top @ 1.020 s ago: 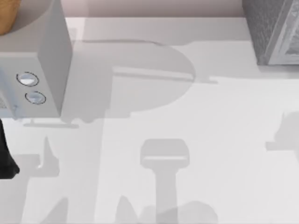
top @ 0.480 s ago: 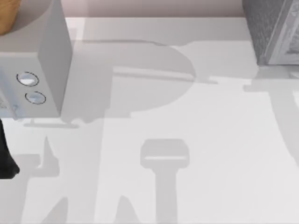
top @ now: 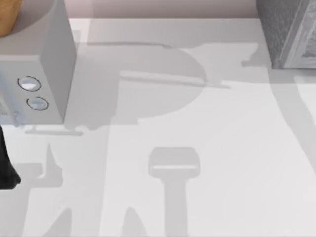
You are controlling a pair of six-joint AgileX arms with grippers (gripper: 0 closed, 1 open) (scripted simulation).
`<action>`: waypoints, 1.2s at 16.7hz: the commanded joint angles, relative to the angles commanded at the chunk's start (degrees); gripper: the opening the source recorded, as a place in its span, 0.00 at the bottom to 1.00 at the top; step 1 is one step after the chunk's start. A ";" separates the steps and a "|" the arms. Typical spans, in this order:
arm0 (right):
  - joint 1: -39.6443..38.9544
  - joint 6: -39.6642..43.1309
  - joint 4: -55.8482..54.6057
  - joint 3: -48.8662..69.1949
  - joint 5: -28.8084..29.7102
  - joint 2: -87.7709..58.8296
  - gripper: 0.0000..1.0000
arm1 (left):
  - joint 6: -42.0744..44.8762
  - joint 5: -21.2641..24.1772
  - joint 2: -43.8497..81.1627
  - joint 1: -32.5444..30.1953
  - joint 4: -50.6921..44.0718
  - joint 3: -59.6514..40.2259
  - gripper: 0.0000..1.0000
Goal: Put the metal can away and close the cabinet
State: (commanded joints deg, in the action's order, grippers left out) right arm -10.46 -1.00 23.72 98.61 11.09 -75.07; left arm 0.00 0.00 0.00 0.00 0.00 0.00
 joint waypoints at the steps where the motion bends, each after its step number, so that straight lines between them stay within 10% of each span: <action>1: -0.12 -0.02 0.25 1.02 0.10 -0.77 0.00 | 0.00 0.00 0.00 0.00 0.00 0.00 1.00; 10: 0.50 -0.13 1.67 5.13 -0.29 -4.53 0.00 | 0.00 0.00 0.00 0.00 0.00 0.00 1.00; 20: 3.08 -0.07 10.41 42.81 -2.46 -31.26 0.00 | 0.00 0.00 0.00 0.00 0.00 0.00 1.00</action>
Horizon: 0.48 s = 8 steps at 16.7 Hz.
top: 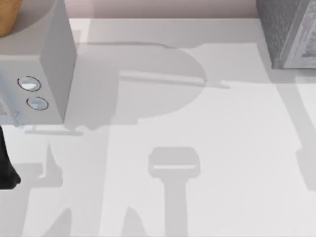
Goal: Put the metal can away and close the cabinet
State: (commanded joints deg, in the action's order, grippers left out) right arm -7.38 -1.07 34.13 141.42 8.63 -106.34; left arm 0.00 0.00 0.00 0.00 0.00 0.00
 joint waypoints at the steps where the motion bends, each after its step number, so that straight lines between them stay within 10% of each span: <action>1: 0.31 0.01 0.86 3.85 -0.27 -2.67 0.00 | 0.00 0.00 0.00 0.00 0.00 0.00 1.00; 8: 1.81 0.04 4.86 17.28 -1.60 -13.44 0.00 | 0.00 0.00 0.00 0.00 0.00 0.00 1.00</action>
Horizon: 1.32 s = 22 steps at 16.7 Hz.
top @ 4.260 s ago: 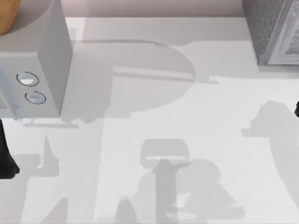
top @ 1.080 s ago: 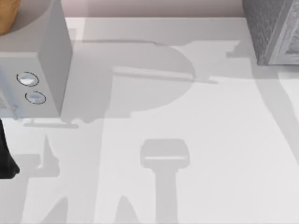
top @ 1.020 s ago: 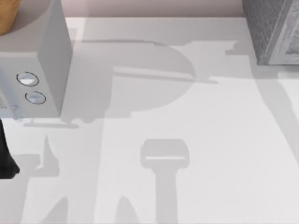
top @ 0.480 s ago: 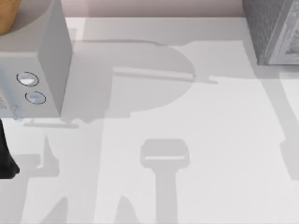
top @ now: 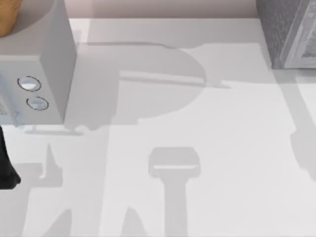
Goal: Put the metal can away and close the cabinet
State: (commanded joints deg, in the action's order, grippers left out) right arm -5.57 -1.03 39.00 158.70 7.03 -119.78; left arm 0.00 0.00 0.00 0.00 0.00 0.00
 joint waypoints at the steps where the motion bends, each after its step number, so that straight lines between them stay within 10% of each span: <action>1: 0.00 0.00 0.00 0.00 0.00 0.00 0.00 | 0.00 0.00 0.00 0.00 0.00 0.00 1.00; 4: 0.00 0.00 0.00 0.00 0.00 0.00 0.00 | 0.00 0.00 0.00 0.00 0.00 0.00 1.00; 17: 0.00 0.00 0.00 0.00 0.00 0.00 0.98 | 0.00 0.00 0.00 0.00 0.00 0.00 1.00; 22: 0.00 0.00 0.00 0.00 0.00 0.00 1.00 | 0.00 0.00 0.00 0.00 0.00 0.00 1.00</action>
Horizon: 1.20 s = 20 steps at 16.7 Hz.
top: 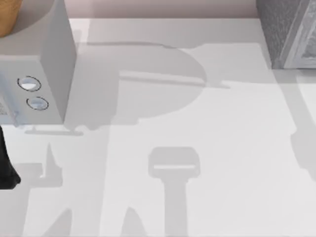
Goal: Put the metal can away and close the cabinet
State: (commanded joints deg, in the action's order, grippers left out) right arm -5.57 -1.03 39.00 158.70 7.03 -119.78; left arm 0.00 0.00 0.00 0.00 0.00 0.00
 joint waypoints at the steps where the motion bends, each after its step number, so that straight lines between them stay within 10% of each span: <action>1: 0.00 0.00 0.00 0.00 0.00 0.00 1.00 | 0.00 0.00 0.00 0.00 0.00 0.00 1.00; 11: 0.25 1.31 -5.71 -12.23 -2.17 11.25 1.00 | 0.00 0.00 0.00 0.00 0.00 0.00 1.00; 20: 2.51 4.08 -22.37 -69.57 -6.71 57.05 1.00 | 0.00 0.00 0.00 0.00 0.00 0.00 1.00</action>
State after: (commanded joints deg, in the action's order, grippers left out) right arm -3.07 3.05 16.62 89.12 0.31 -62.72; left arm 0.00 0.00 0.00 0.00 0.00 0.00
